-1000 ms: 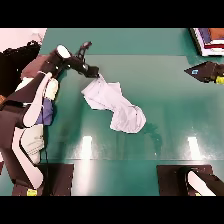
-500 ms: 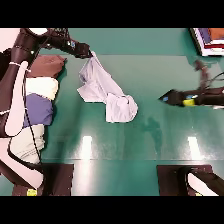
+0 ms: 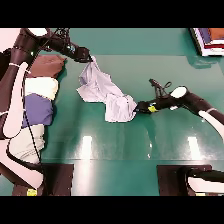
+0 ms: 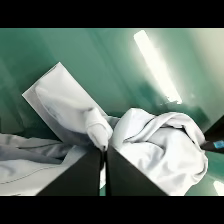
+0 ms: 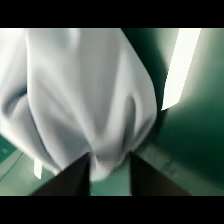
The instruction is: Fold the shirts.
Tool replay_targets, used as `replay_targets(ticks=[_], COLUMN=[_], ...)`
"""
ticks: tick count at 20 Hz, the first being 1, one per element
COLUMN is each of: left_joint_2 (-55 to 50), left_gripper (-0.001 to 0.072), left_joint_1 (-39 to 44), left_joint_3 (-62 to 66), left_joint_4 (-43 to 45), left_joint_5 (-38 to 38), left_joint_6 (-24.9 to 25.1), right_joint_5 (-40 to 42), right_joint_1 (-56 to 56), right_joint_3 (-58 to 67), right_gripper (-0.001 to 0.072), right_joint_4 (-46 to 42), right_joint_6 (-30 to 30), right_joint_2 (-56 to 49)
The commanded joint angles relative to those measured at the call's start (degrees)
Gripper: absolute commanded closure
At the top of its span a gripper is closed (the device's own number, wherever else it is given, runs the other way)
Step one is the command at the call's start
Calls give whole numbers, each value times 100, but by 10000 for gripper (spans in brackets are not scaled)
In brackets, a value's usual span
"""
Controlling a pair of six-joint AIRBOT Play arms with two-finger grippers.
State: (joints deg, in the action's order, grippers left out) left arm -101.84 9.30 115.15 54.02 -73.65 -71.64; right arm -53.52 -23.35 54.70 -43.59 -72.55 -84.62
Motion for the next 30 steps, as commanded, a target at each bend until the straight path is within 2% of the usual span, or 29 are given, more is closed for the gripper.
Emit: replay_targets(ticks=[1,4,8,15,20,22,26,30], left_joint_2=[48,540,1910,4264,5235,5414,5407,5333], left_gripper=[687,688,687,687,687,687,687,687], left_joint_1=[-7,-7,-7,-7,-7,-7,-7,-7], left_joint_3=[-9,85,197,197,197,195,-28,-1757], left_joint_4=[0,240,527,553,527,507,538,605], left_joint_5=[-96,37,350,695,1119,981,-44,-496], left_joint_6=[-61,-203,-181,-188,-203,-245,-361,-608], right_joint_5=[76,-197,-1054,-2227,-2802,-3106,-3488,-3869], right_joint_1=[-173,70,807,1851,2249,2470,2715,2579], right_joint_3=[525,918,1731,3348,4000,4216,4249,3314], right_gripper=[702,703,703,703,703,703,703,703], right_joint_4=[-44,-452,-898,-909,-909,-909,-907,-896], right_joint_6=[20,-26,-116,-116,-214,-402,-857,-1556], right_joint_2=[-577,-238,1001,2870,3661,3829,3965,3506])
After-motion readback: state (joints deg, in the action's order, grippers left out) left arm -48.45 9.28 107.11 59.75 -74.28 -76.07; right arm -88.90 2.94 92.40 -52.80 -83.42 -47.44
